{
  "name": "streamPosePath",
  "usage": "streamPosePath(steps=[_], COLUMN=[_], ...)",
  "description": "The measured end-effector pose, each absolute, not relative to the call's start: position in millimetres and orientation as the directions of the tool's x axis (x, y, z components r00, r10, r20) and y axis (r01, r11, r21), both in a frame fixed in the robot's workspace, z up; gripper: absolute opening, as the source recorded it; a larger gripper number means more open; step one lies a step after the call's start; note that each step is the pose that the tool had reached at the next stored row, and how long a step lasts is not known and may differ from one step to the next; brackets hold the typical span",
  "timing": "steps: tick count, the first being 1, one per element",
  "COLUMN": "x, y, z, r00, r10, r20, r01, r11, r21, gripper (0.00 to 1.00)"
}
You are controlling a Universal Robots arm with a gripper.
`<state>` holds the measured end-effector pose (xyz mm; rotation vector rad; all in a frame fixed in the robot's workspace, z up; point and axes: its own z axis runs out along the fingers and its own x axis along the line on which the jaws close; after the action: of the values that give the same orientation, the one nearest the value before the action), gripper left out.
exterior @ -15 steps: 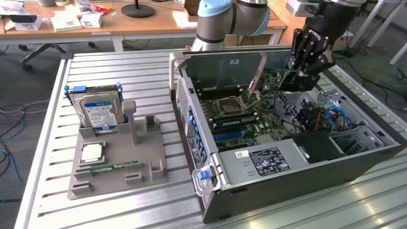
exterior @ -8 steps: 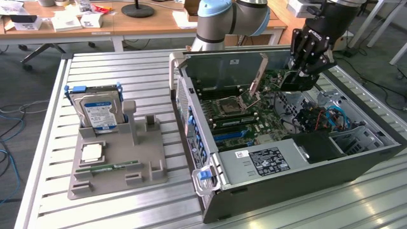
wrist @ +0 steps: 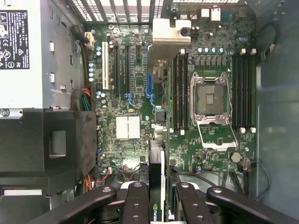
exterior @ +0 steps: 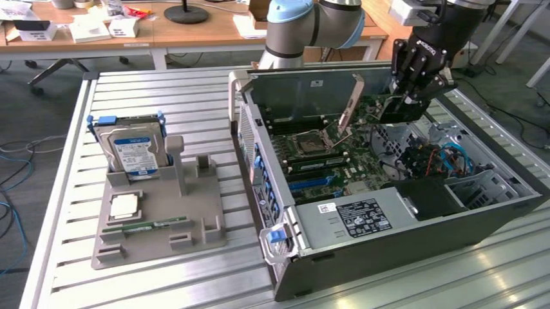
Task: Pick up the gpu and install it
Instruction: 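Insert the gpu into the slot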
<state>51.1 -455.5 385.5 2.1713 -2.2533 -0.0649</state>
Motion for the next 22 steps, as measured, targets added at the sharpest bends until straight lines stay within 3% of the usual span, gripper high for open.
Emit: streamPosePath(steps=[22], x=[47.3], y=[-455.5], z=[384.2], r00=[-0.037], r10=[-0.999], r20=[-0.028], r01=[-0.999], r11=[0.036], r21=[0.028], gripper=[0.27])
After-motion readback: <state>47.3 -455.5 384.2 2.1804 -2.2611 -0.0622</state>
